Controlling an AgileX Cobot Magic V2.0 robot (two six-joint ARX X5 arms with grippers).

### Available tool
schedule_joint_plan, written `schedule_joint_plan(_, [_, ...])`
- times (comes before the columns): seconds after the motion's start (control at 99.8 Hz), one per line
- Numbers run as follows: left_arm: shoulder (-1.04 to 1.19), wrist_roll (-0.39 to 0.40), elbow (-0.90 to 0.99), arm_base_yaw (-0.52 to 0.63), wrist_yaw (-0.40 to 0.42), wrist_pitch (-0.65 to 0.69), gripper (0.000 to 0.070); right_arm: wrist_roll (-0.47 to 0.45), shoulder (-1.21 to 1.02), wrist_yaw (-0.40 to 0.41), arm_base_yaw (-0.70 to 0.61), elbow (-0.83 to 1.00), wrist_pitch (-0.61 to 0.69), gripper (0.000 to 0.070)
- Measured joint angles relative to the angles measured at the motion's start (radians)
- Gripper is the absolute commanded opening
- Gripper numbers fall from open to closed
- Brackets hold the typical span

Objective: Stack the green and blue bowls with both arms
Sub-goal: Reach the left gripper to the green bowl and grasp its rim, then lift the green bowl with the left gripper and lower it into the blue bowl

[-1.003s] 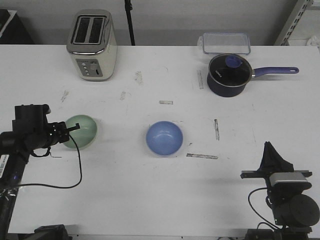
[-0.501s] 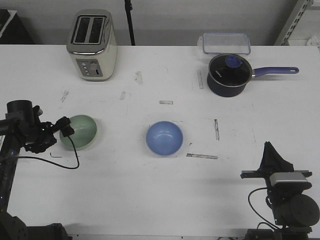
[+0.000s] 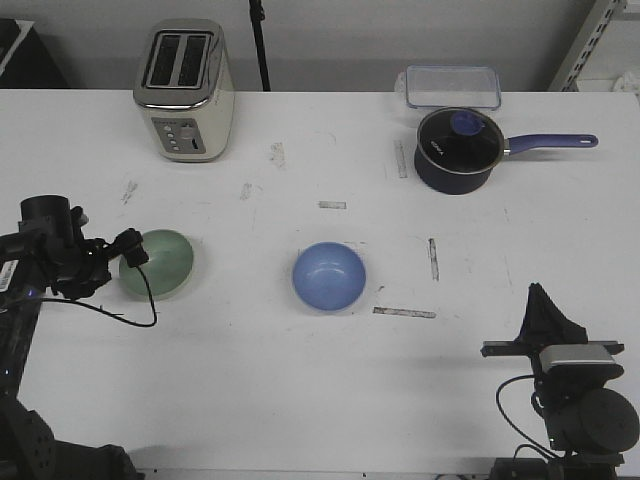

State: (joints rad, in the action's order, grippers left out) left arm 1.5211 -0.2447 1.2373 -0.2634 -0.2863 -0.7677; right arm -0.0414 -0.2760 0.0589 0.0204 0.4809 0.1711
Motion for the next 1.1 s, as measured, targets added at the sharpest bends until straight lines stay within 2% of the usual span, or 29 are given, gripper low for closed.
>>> schedule_joint_plan(0.05, [0.018, 0.0, 0.0, 0.0, 0.001, -0.002, 0.0505, 0.0, 0.0, 0.0, 0.0, 0.0, 0.0, 0.0003])
schedule_joint_plan(0.09, [0.032, 0.002, 0.0, 0.0, 0.001, -0.003, 0.0464, 0.0, 0.0, 0.0, 0.0, 0.0, 0.0, 0.0003])
schedule_joint_plan(0.18, [0.055, 0.002, 0.0, 0.004, 0.003, -0.003, 0.0334, 0.0, 0.0, 0.0, 0.0, 0.0, 0.0, 0.0002])
schedule_joint_plan(0.301, [0.06, 0.003, 0.0, 0.008, 0.003, 0.001, 0.0117, 0.0, 0.0, 0.0, 0.0, 0.0, 0.0, 0.0002])
schedule_joint_plan(0.411, [0.06, 0.003, 0.0, 0.007, 0.007, 0.003, 0.0036, 0.0, 0.0, 0.0, 0.0, 0.0, 0.0, 0.0003])
schedule_joint_plan(0.501, [0.06, 0.003, 0.0, 0.007, 0.007, 0.004, 0.0025, 0.0, 0.0, 0.0, 0.0, 0.0, 0.0, 0.0003])
schedule_joint_plan(0.531, [0.06, 0.003, 0.0, 0.007, 0.007, 0.004, 0.0, 0.0, 0.0, 0.0, 0.0, 0.0, 0.0, 0.0003])
schedule_joint_plan(0.822, [0.06, 0.003, 0.009, 0.009, 0.011, -0.03, 0.0, 0.0, 0.0, 0.0, 0.0, 0.0, 0.0, 0.0003])
schedule_joint_plan(1.103, [0.028, 0.003, 0.213, 0.074, 0.018, -0.163, 0.0001, 0.0, 0.0, 0.0, 0.0, 0.0, 0.0, 0.0003])
